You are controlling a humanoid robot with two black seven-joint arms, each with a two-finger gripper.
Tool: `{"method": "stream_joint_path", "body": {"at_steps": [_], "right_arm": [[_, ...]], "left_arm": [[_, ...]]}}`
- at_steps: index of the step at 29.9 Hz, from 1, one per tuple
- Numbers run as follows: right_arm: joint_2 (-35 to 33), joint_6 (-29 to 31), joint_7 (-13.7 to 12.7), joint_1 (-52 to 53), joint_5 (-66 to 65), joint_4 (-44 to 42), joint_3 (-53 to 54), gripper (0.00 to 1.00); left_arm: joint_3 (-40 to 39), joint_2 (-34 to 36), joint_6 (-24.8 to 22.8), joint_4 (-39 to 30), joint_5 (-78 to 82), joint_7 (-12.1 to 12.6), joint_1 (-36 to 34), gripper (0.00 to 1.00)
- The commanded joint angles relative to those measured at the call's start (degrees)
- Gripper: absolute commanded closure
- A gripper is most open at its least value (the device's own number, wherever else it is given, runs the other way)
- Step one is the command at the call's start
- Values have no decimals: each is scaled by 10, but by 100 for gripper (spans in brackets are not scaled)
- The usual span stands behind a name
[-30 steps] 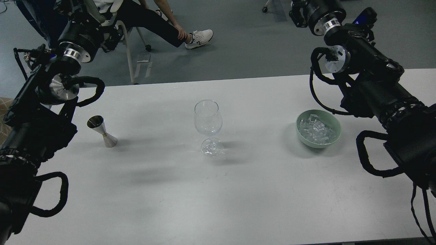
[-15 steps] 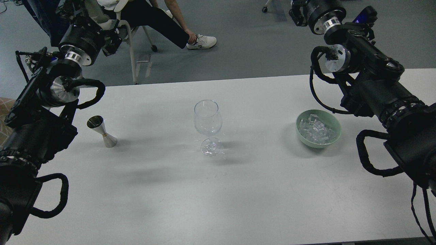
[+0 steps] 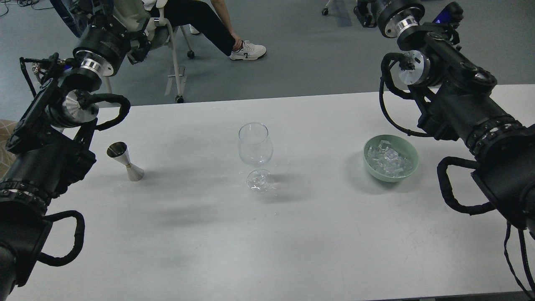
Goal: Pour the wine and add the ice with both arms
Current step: 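Raise the left arm and swing the left gripper toward the silver jigger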
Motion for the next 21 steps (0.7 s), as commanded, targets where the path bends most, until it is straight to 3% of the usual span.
{"method": "stream_joint_path", "body": {"at_steps": [1, 7, 21], "right_arm": [[0, 0, 0, -1, 0, 2, 0, 0], [0, 0, 0, -1, 0, 1, 0, 0], [0, 0, 0, -3, 0, 1, -1, 0]], "left_arm": [[-3, 0, 4, 1, -1, -3, 1, 2], [1, 3, 27, 2, -11, 8, -3, 2], [-9, 1, 43, -2, -15, 6, 4, 2]]}}
